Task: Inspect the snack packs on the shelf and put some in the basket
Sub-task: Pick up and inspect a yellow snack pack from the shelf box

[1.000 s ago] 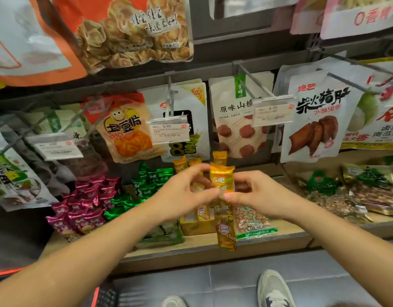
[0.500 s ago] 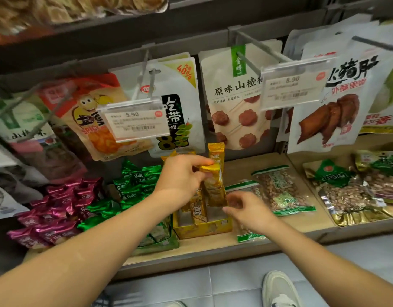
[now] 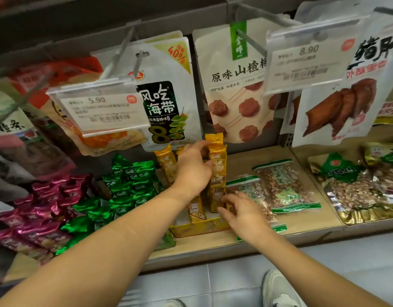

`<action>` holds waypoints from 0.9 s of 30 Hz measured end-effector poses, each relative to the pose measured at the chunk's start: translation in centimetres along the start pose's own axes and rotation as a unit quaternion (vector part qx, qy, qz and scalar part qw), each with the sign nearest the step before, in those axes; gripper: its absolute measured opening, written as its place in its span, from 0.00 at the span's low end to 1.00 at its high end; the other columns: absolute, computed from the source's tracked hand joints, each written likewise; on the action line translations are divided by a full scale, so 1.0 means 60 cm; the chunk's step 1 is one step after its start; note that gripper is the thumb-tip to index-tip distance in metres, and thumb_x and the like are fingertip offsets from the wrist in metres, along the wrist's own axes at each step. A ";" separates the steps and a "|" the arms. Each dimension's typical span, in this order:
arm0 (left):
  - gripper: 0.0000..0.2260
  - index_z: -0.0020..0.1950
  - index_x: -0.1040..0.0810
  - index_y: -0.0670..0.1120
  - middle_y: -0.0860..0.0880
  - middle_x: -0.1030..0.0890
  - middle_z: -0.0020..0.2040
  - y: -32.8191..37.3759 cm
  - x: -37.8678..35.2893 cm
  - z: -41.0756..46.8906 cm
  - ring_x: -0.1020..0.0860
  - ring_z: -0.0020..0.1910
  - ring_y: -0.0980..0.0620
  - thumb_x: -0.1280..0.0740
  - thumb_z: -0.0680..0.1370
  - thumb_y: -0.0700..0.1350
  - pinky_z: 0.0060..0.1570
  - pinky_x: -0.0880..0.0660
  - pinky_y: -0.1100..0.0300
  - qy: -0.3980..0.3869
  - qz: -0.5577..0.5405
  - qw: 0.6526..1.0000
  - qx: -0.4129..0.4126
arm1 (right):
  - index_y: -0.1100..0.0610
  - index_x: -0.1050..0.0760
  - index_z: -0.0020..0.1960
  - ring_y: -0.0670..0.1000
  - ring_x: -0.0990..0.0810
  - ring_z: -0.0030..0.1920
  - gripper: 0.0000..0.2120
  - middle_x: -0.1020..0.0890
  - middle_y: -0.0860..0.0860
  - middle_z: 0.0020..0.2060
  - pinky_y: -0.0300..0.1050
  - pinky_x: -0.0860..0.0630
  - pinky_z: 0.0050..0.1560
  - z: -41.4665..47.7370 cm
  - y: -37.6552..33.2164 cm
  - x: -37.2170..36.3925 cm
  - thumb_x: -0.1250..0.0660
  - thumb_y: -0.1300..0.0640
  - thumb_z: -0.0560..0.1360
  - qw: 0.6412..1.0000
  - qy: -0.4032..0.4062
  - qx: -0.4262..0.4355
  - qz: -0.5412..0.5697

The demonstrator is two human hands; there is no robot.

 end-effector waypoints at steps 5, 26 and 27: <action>0.21 0.67 0.27 0.50 0.49 0.19 0.56 0.015 0.035 0.011 0.22 0.56 0.47 0.35 0.76 0.36 0.54 0.26 0.58 -0.011 0.057 0.997 -0.041 | 0.52 0.27 0.67 0.51 0.27 0.58 0.19 0.26 0.50 0.57 0.45 0.29 0.58 -0.011 -0.019 0.023 0.36 0.46 0.78 0.997 0.059 0.045 0.001; 0.09 0.53 0.21 0.49 0.46 0.19 0.50 0.042 0.041 -0.044 0.20 0.50 0.41 0.29 0.73 0.43 0.39 0.31 0.54 -0.094 0.530 0.827 -0.160 | 0.51 0.34 0.71 0.51 0.28 0.65 0.29 0.30 0.48 0.66 0.48 0.27 0.63 -0.016 -0.029 0.003 0.32 0.42 0.75 0.997 0.008 0.072 -0.039; 0.09 0.53 0.21 0.49 0.47 0.19 0.49 0.053 0.047 -0.061 0.20 0.50 0.42 0.30 0.74 0.44 0.39 0.32 0.55 -0.103 0.543 0.815 -0.176 | 0.50 0.34 0.71 0.51 0.29 0.65 0.30 0.29 0.48 0.66 0.48 0.28 0.63 -0.020 -0.038 0.014 0.33 0.40 0.74 0.995 0.014 0.082 -0.059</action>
Point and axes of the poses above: each hand's wrist, its own z-axis towards the middle knuckle, its own x-axis out of the back of the hand, y = z × x, the point moved 10 cm from there along z, towards the middle knuckle
